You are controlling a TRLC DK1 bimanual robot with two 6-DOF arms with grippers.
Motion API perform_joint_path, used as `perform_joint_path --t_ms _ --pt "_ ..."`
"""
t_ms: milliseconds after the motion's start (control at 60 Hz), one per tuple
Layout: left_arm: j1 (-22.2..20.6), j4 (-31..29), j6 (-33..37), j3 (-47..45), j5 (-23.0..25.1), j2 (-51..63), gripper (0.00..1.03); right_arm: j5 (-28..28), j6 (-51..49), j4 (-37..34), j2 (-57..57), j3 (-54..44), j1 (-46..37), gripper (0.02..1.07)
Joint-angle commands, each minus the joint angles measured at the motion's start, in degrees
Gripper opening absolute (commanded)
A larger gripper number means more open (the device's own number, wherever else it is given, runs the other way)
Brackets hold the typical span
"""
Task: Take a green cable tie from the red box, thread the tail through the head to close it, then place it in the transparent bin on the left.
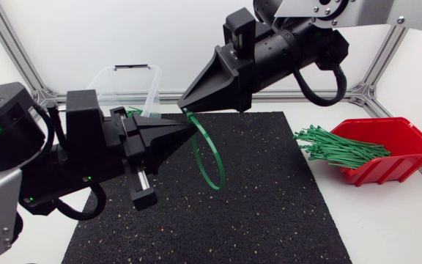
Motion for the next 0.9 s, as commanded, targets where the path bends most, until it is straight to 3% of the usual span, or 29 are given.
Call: perform_joint_path --t_ms 0,183,583,883 --pt "0.1 -0.1 0.7 -1.0 0.7 -0.6 0.04 0.6 1.3 -0.6 1.2 0.5 0.1 0.19" --pt "-0.1 -0.2 0.7 -0.9 0.7 -0.6 0.04 1.2 1.0 -0.4 1.2 0.1 0.0 0.08" --pt "-3.4 -2.8 0.8 -1.1 5.1 -1.8 0.04 2.2 0.9 -0.2 2.6 3.0 -0.2 0.07" --pt "-6.1 -3.8 1.1 -1.2 5.2 -2.3 0.04 3.7 1.3 -0.2 4.0 4.6 0.2 0.08"
